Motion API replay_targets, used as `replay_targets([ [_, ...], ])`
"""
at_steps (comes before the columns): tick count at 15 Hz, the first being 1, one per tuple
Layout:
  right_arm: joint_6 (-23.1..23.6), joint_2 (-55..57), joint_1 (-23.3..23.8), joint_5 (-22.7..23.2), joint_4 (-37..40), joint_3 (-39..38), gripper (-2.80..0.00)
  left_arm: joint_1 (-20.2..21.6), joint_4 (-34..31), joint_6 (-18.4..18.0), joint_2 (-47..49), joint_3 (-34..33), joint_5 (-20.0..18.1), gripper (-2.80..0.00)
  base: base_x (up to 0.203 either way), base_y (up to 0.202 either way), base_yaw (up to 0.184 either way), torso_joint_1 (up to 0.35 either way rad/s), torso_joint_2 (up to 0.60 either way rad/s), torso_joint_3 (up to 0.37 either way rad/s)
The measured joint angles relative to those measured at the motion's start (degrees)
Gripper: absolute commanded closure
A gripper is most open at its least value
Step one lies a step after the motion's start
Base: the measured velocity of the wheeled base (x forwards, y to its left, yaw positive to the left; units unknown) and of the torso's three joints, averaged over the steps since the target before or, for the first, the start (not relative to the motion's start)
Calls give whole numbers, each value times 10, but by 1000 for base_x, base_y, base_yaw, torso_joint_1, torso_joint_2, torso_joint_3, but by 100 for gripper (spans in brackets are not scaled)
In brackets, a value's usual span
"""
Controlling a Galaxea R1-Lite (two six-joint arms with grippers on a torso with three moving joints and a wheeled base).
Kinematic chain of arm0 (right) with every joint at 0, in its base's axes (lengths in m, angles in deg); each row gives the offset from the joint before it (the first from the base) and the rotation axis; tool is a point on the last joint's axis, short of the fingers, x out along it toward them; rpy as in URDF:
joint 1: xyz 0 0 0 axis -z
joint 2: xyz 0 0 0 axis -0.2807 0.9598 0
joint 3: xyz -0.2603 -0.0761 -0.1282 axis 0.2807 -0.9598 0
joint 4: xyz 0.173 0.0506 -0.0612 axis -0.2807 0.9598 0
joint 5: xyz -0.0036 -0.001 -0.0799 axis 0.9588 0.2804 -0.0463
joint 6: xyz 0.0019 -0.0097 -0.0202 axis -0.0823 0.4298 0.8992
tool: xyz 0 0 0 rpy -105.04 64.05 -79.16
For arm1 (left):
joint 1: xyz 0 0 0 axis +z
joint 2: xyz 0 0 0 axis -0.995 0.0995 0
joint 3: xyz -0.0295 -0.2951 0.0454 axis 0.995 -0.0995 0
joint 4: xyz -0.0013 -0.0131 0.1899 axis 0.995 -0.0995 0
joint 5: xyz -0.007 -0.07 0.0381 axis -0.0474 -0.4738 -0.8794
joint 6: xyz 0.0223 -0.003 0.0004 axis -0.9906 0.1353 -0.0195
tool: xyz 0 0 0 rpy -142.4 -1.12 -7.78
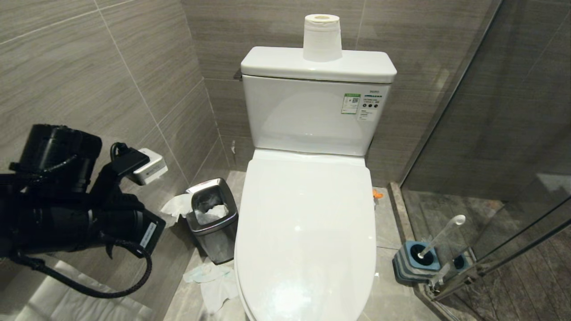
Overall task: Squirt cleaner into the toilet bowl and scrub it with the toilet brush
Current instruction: Use the left hand to lift the toilet lid slightly
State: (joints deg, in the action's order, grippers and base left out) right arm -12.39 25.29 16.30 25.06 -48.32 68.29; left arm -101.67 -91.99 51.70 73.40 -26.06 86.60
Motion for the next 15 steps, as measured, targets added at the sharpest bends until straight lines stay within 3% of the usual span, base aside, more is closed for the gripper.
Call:
replay_targets([
  [8, 0, 0, 0, 0, 0, 0, 0, 31, 11, 21, 80, -58, -1, 0, 0, 0, 0, 0, 0, 0],
  [13, 0, 0, 0, 0, 0, 0, 0, 33, 99, 28, 136, -107, -2, 0, 0, 0, 0, 0, 0, 0],
  [15, 0, 0, 0, 0, 0, 0, 0, 33, 103, 39, 157, -111, -5, 0, 0, 0, 0, 0, 0, 0],
])
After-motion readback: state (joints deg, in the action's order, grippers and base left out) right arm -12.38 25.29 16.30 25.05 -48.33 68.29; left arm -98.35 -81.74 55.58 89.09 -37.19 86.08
